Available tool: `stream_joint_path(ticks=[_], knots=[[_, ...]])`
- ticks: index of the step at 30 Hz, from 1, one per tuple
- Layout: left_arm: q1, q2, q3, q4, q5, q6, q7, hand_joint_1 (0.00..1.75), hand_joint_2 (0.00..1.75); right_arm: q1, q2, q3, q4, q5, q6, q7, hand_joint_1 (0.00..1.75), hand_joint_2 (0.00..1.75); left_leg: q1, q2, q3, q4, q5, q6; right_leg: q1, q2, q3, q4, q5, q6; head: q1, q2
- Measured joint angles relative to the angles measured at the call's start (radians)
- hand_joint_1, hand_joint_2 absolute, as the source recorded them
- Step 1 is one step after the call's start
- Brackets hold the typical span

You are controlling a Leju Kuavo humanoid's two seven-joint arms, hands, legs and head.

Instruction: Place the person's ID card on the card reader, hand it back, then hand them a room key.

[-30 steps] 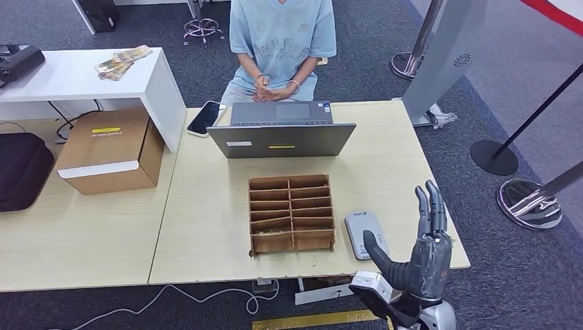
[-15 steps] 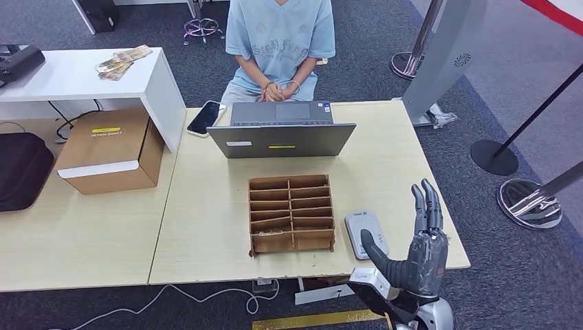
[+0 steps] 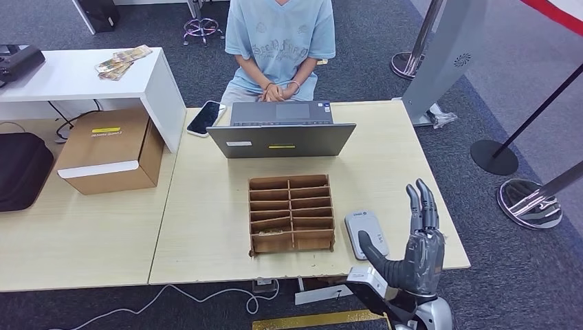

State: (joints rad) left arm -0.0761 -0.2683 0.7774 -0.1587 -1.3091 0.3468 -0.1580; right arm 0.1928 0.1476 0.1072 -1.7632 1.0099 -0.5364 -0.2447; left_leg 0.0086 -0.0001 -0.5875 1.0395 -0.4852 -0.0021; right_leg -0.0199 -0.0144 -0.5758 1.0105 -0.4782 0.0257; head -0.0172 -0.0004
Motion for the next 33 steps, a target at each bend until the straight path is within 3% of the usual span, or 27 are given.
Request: stream_joint_path(ticks=[9,33], knots=[[0.005,0.007,-0.006,0.0,-0.002,0.0,-0.046,0.0,0.0,0.0,0.0,0.0,-0.001,-0.023,0.008,0.003,0.0,1.75,0.0,0.0,0.0,0.0,0.0,0.0,0.0,0.0,0.0,0.0,0.0,0.0,0.0,0.0],[0.008,0.007,-0.024,0.0,-0.013,0.0,-0.034,0.0,0.0,-0.01,-0.001,0.009,0.0,-0.014,0.039,0.012,0.0,1.75,0.0,0.0,0.0,0.0,0.0,0.0,0.0,0.0,0.0,0.0,0.0,0.0,0.0,0.0]])
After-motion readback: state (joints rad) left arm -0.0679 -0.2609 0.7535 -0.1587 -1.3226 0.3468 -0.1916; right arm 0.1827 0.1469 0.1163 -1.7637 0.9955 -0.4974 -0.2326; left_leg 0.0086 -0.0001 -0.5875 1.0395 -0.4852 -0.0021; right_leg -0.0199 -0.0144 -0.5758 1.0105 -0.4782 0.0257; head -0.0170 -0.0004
